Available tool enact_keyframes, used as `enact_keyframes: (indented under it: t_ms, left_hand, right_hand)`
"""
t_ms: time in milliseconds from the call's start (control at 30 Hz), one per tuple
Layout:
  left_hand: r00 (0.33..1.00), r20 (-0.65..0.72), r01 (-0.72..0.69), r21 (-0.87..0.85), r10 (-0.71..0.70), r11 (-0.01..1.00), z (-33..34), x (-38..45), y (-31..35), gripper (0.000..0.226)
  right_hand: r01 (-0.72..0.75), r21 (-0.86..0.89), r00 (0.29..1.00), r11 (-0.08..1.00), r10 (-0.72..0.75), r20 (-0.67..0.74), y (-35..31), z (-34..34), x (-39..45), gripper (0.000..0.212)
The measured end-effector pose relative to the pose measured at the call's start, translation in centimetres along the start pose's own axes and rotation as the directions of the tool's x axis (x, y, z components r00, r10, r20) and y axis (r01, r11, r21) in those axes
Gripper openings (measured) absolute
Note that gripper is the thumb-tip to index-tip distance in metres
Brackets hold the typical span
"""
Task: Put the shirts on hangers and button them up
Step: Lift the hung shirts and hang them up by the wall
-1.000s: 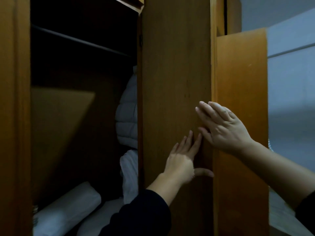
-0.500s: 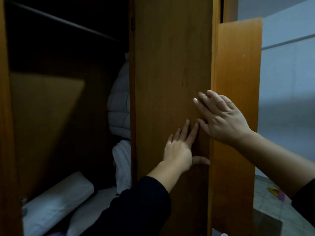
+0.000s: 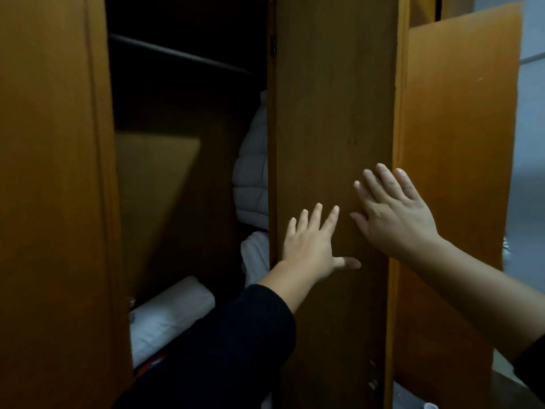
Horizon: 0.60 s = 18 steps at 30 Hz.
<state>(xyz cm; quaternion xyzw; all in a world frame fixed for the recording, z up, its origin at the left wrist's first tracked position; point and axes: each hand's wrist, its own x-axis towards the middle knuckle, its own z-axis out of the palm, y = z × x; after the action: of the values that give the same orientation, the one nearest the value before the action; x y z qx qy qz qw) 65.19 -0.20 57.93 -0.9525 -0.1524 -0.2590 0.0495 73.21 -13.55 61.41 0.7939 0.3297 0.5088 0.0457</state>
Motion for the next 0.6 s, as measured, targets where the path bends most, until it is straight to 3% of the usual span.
enact_keyframes:
  t_ms: [333,600]
  left_hand:
    - [0.970,0.016,0.228,0.271,-0.241,0.935,-6.8,-11.3,-12.7,0.100]
    - [0.825,0.012,0.501,0.448,-0.566,0.740,-13.4,-25.5,-23.7,0.098]
  right_hand:
    - [0.099,0.459,0.993,0.883,-0.116,0.010,-13.1,-5.5,1.4,0.063]
    - [0.285,0.735,0.949,0.616,-0.287,-0.128,-29.6,-13.4,1.0,0.062]
